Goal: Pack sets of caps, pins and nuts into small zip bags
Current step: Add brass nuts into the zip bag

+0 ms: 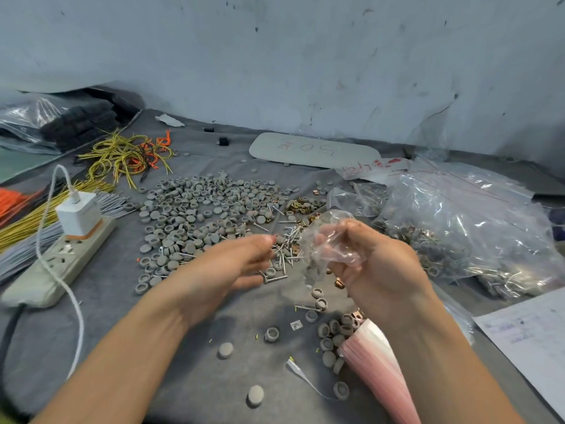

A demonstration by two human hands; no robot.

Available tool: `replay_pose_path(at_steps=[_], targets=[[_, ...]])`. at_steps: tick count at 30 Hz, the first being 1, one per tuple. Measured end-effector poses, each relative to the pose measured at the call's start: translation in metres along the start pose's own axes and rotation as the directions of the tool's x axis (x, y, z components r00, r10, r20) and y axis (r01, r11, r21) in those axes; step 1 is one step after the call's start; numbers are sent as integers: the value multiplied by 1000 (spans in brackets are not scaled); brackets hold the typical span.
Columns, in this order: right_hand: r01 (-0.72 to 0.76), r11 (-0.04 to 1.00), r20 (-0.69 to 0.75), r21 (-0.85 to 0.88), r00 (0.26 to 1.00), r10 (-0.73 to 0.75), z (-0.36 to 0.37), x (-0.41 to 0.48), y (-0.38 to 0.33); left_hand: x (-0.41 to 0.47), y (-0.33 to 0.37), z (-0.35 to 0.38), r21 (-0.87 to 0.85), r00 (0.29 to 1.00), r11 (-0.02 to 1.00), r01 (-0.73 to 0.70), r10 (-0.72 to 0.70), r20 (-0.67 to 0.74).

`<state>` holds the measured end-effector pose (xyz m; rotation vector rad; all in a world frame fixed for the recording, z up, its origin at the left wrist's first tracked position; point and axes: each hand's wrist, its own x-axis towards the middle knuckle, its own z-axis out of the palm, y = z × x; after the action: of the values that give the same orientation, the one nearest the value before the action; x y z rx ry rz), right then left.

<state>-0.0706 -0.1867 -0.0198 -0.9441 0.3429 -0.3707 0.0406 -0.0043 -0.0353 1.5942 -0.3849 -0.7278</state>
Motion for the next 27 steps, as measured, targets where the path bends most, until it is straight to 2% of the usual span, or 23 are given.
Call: replay_pose_path(at_steps=[2,6,8,11,15,17,20,24,27], targets=[[-23,993,20,120,1000,20,1,0,-4,-2,-1,3,-114,992,991,66,-54,110],[-97,946,82,310,994,75,1,-1,-8,-2,2,10,-191,967,975,113,-64,248],[-105,955,77,278,993,87,-1,0,-7,1,4,13,-237,965,969,68,-3,261],[-48,987,-37,154,998,55,-4,1,-7,6,4,12,-183,992,983,-33,55,116],[5,1000,-162,7,987,-4,-8,4,-6,10,0,11,-156,996,986,-63,72,54],[29,1000,-222,-2,975,-28,-8,4,-4,11,0,10,-180,998,982,-64,68,15],[46,999,-266,9,963,-42,-5,4,-3,11,3,8,-194,999,980,-52,48,-23],[17,1000,-246,6,969,-15,-4,4,-1,7,5,10,-219,999,975,28,-35,-25],[21,1000,-214,-2,977,-21,-5,6,1,1,7,12,-283,989,951,129,-101,112]])
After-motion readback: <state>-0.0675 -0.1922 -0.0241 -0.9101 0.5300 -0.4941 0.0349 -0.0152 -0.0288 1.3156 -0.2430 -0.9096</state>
